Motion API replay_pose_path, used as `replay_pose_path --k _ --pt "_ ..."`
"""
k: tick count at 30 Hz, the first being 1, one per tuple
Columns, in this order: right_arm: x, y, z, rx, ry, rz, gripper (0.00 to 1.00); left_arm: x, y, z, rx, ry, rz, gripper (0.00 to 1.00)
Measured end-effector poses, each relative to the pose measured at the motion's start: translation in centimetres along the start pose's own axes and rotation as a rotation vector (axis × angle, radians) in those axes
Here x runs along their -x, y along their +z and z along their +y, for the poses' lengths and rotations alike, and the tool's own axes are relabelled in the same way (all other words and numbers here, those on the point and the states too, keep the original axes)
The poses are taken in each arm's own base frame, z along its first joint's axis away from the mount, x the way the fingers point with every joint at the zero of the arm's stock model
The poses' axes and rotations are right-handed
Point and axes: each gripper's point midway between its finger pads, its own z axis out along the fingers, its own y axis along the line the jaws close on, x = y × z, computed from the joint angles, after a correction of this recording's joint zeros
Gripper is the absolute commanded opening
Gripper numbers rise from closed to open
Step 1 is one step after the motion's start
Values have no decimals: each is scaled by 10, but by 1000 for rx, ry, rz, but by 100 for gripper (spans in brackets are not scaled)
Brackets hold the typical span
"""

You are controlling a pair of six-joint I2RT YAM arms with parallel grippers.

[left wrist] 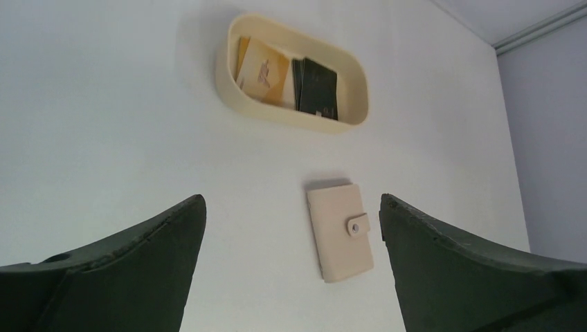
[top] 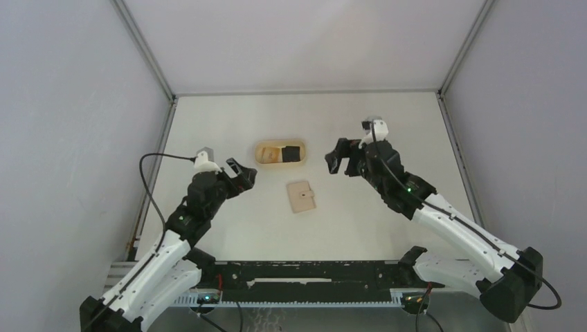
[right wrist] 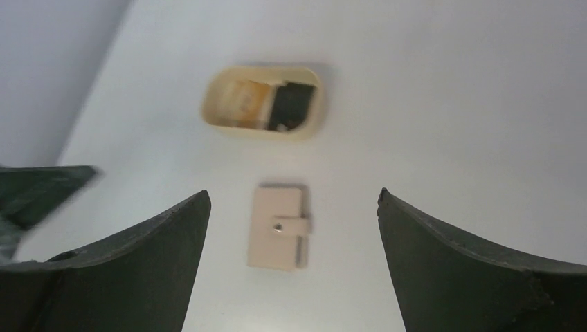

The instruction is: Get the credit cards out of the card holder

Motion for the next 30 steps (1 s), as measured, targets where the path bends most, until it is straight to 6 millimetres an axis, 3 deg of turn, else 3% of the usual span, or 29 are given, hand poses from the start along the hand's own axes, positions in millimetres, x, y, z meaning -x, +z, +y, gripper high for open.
replay_pose_path --k 4,6,9,14,20,30 --pt "-60 3 -57 -223 45 74 100 31 -16 -3 -12 74 -83 100" --pt "-71 0 -74 -305 58 83 100 44 -22 -2 -2 101 -118 100" --pt "-64 -4 -87 -387 87 31 100 64 -32 6 31 121 -183 100" --pt "-52 -10 -91 -412 103 -23 100 85 -41 24 90 108 -260 100" --pt "-44 -14 -88 -384 108 -46 100 92 -41 36 125 89 -273 100" --pt "-45 -11 -83 -339 87 -47 99 94 -38 33 104 86 -270 100"
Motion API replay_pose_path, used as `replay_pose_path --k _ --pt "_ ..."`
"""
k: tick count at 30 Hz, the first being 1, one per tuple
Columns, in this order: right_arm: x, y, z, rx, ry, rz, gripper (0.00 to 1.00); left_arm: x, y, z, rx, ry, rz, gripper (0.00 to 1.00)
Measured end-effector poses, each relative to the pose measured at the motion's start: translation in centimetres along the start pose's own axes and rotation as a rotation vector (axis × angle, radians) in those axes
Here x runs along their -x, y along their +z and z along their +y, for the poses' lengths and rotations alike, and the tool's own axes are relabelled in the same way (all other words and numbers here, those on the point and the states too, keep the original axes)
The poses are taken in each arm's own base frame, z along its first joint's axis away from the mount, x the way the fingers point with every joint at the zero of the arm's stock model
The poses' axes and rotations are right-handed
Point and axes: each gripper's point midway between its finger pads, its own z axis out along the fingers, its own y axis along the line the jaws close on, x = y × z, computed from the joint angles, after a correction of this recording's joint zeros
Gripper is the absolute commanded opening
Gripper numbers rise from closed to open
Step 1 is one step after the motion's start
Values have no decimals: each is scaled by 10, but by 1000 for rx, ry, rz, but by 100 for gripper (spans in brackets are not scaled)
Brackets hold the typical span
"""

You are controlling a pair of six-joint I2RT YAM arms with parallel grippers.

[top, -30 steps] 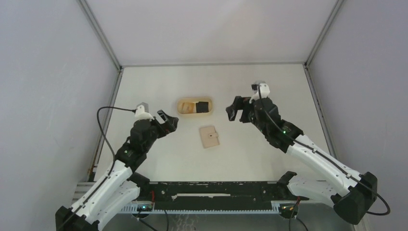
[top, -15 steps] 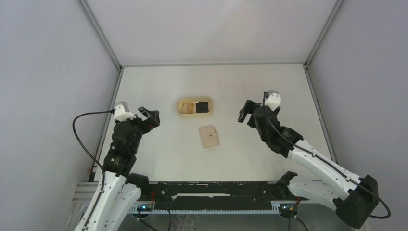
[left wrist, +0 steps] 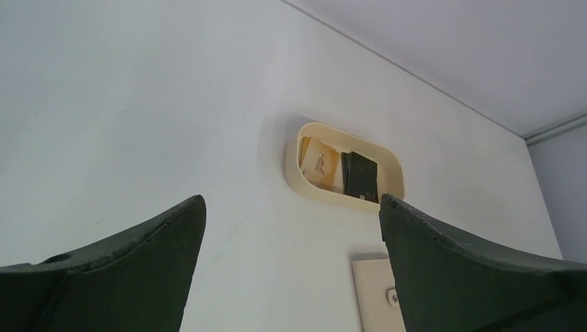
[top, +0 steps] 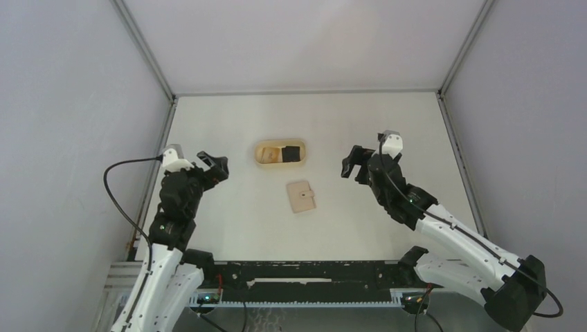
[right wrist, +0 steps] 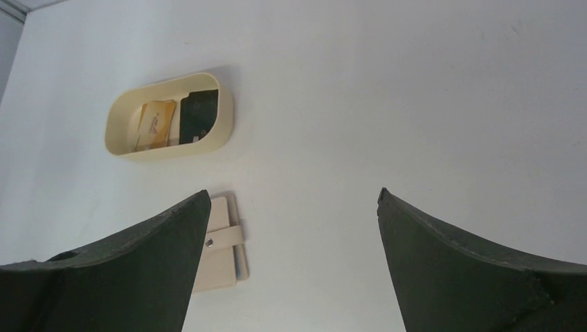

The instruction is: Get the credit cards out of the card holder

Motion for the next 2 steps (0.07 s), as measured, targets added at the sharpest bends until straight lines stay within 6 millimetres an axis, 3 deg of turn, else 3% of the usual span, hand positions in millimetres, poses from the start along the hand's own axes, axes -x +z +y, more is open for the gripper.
replay_pose_path --k 2 --pt "-5 2 0 7 -6 4 100 -1 2 1 5 1 5 100"
